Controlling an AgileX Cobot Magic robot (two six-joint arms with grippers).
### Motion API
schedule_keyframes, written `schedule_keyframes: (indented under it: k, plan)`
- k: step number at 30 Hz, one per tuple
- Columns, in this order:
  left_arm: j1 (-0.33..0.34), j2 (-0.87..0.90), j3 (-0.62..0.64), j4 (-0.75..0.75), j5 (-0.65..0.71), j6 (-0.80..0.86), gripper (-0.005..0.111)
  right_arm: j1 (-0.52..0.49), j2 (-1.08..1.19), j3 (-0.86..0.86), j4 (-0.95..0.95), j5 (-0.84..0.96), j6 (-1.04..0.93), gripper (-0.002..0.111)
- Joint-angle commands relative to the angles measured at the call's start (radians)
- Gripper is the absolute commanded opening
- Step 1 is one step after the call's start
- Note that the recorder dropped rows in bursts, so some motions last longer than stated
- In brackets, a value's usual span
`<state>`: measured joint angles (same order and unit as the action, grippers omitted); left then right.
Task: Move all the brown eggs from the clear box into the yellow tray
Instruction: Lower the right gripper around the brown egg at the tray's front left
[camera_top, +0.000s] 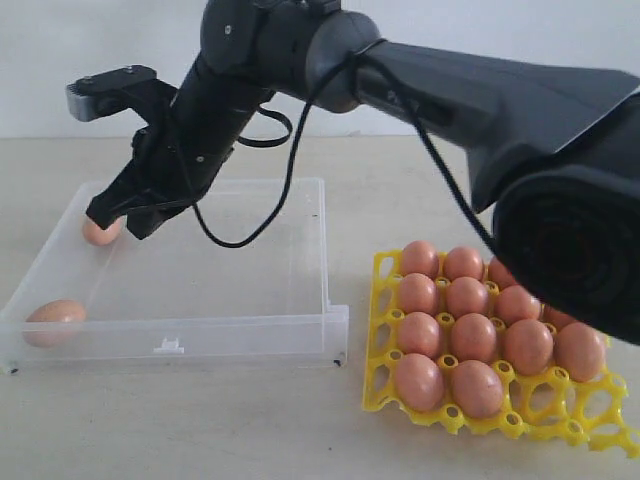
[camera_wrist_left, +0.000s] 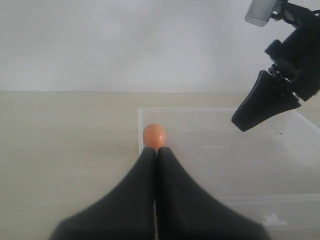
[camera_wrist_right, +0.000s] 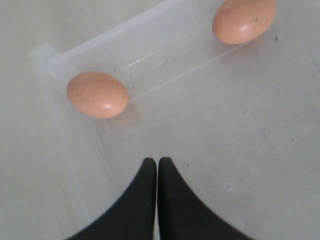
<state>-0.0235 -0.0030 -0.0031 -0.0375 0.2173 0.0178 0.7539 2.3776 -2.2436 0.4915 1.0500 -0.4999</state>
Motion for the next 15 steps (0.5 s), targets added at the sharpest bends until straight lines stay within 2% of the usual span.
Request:
schedule_keyframes:
  k: [1, 5, 7, 9, 11, 15]
  plan:
    - [-0.008, 0.003, 0.003, 0.000, -0.008, 0.002, -0.004, 0.018, 0.069, -0.094, -0.012, 0.066, 0.084, 0.014]
    - [-0.008, 0.003, 0.003, 0.000, -0.008, 0.002, -0.004, 0.022, 0.095, -0.096, -0.006, 0.026, 0.106, 0.052]
    - [-0.008, 0.003, 0.003, 0.000, -0.008, 0.002, -0.004, 0.022, 0.097, -0.096, -0.001, 0.024, 0.056, 0.064]
    - [-0.008, 0.003, 0.003, 0.000, -0.008, 0.002, -0.004, 0.022, 0.097, -0.096, -0.001, 0.022, -0.124, 0.069]
    - [-0.008, 0.003, 0.003, 0.000, -0.008, 0.002, -0.004, 0.022, 0.097, -0.096, -0.003, 0.004, -0.362, 0.069]
    - [-0.008, 0.003, 0.003, 0.000, -0.008, 0.002, -0.004, 0.029, 0.098, -0.094, 0.010, -0.019, -0.691, 0.069]
